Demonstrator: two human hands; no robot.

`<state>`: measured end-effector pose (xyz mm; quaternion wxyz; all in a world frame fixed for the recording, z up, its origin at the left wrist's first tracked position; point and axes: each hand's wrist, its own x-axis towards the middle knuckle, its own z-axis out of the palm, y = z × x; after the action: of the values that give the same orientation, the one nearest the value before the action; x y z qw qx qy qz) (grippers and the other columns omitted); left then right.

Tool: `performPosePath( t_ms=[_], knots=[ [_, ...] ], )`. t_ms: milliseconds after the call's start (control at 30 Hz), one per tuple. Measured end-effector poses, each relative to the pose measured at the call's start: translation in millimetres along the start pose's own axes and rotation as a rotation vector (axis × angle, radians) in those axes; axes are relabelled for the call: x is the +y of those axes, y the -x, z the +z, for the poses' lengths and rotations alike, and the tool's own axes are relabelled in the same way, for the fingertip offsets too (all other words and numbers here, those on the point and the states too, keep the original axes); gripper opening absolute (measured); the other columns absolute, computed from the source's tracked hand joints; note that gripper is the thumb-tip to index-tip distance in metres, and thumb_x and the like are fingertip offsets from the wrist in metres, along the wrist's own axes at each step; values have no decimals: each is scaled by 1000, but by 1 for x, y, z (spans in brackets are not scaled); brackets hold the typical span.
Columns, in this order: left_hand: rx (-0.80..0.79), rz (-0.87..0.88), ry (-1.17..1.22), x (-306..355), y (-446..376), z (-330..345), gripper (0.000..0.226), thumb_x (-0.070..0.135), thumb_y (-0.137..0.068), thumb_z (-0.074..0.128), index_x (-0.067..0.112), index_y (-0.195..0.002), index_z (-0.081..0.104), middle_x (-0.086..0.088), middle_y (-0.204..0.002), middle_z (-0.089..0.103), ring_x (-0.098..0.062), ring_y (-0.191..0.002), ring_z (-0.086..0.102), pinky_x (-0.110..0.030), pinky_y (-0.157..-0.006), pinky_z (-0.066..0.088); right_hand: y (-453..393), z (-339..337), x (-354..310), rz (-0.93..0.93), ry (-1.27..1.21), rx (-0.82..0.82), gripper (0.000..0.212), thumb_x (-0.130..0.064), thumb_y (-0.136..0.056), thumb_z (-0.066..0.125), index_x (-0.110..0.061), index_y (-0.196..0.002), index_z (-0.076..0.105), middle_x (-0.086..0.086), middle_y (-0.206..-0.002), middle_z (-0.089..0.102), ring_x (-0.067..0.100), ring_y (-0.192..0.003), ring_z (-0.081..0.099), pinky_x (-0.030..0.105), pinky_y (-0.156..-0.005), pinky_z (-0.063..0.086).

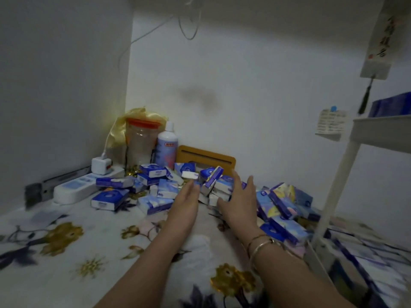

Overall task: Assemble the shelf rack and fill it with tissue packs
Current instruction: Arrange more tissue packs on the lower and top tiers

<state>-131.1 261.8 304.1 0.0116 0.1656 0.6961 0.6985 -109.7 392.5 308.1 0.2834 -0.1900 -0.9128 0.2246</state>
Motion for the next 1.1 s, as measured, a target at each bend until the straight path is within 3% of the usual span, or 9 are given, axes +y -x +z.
performPosePath(
  t_ms=[167,333,400,533,667,767,833,1000,1100],
  knots=[
    [28,24,15,0,-5,-5,40,33,-103,36,24,-141,43,4,-150,38,-14,-138,32,-24,-103,27,-1,18,3,-51,-129,158,47,-12,-92,52,-31,-134,49,3,-155,19,23,-137,34,28,-102,39],
    [36,-53,159,3,1,-6,28,42,-98,44,31,-122,53,12,-118,48,-12,-115,48,-30,-97,37,9,7,7,-186,-311,266,45,8,-88,45,-22,-115,65,1,-132,42,9,-112,47,-3,-77,32],
    [17,-128,218,8,3,-7,21,50,-94,47,33,-103,56,10,-111,52,-11,-102,51,-32,-88,41,15,2,2,-254,-397,277,45,11,-88,45,-21,-112,67,0,-131,44,6,-114,45,-8,-78,32],
    [-190,-243,595,13,10,-9,52,52,-91,50,11,-120,61,-12,-121,65,-26,-113,61,-40,-98,48,26,-2,-20,-459,-474,302,50,12,-83,48,-23,-115,66,-4,-131,45,0,-118,42,0,-90,37],
    [-208,-278,936,21,15,-15,47,40,-93,54,4,-121,61,-16,-121,66,-24,-113,63,-36,-100,47,37,9,-44,-504,-527,32,62,11,-83,46,-28,-130,56,-10,-142,41,-2,-131,35,0,-99,29],
    [-100,-273,809,17,10,-24,38,28,-93,54,3,-121,60,-18,-114,67,-27,-102,64,-37,-87,50,38,7,-54,-278,-979,-248,70,14,-86,42,-33,-138,39,-5,-137,46,7,-127,47,21,-99,47],
    [-69,-256,643,14,8,-28,32,25,-92,55,3,-113,64,-18,-102,70,-27,-88,66,-37,-79,54,34,-1,-54,-103,-1248,-363,65,18,-87,36,-23,-136,38,5,-126,57,17,-107,62,24,-80,57],
    [69,-185,229,10,9,-25,10,5,-87,55,7,-89,64,-12,-79,67,-14,-63,63,-25,-59,50,33,-4,-50,-37,-1207,-363,47,14,-88,38,-13,-126,49,5,-106,71,20,-92,69,34,-74,57],
    [177,-69,183,8,6,-26,15,8,-93,52,18,-90,63,-6,-89,67,-15,-78,63,-29,-69,50,34,-8,-53,-24,-1140,-366,34,1,-93,48,-13,-123,55,4,-105,69,13,-87,68,26,-71,57]
  ],
)
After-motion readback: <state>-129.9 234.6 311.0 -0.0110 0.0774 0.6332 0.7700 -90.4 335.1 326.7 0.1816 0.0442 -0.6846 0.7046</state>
